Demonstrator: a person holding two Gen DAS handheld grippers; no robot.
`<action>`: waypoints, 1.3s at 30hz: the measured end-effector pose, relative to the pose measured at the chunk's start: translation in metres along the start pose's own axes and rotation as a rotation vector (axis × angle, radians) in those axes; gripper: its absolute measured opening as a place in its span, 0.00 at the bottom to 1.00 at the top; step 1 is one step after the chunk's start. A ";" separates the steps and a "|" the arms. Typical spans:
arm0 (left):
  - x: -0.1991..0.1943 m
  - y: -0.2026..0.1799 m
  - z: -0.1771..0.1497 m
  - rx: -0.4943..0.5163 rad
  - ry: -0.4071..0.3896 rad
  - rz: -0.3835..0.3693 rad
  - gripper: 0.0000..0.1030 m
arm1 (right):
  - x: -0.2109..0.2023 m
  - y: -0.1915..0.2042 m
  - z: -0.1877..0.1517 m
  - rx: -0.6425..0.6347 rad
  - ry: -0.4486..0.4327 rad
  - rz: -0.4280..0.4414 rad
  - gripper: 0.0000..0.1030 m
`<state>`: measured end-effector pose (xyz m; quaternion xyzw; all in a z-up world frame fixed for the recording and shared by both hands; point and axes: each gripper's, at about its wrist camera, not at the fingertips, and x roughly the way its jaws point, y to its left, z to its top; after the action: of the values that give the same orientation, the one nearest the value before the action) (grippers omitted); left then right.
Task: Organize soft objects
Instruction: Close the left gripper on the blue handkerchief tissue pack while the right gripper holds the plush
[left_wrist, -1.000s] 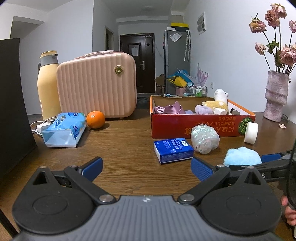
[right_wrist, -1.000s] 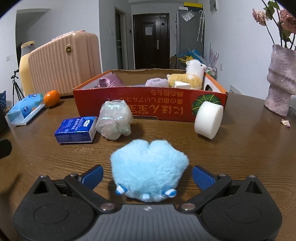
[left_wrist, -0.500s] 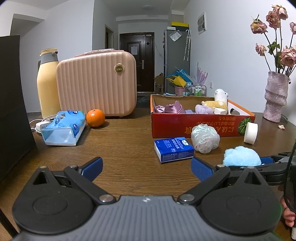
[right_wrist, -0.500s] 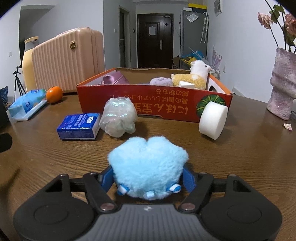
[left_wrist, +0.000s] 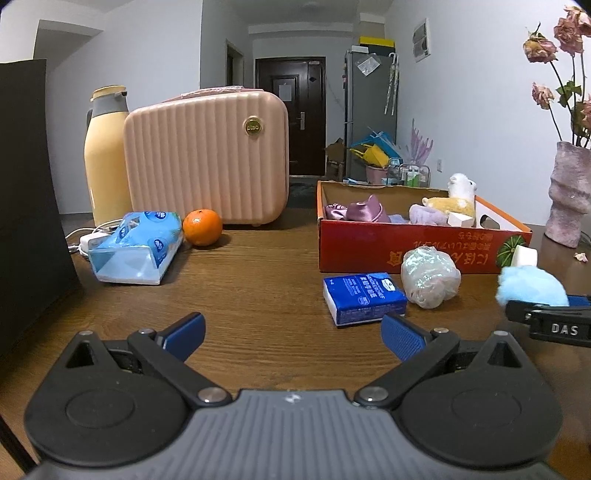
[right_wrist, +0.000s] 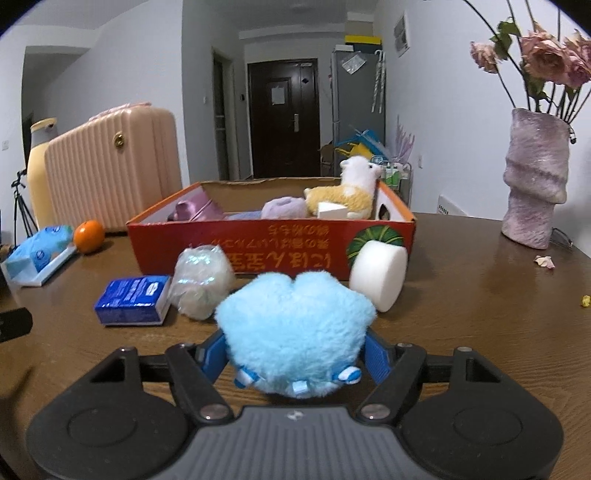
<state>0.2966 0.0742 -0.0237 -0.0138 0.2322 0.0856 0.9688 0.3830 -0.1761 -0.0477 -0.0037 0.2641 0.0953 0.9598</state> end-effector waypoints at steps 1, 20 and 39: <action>0.003 -0.002 0.001 0.000 0.001 0.001 1.00 | 0.000 -0.002 0.001 0.002 -0.003 -0.003 0.70; 0.058 -0.031 0.017 -0.023 0.089 -0.012 1.00 | -0.006 -0.024 0.005 0.017 -0.069 -0.035 0.70; 0.107 -0.064 0.027 0.037 0.169 -0.016 1.00 | -0.001 -0.030 0.007 0.048 -0.072 -0.055 0.70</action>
<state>0.4135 0.0304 -0.0492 -0.0048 0.3145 0.0719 0.9465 0.3907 -0.2055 -0.0425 0.0154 0.2313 0.0627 0.9707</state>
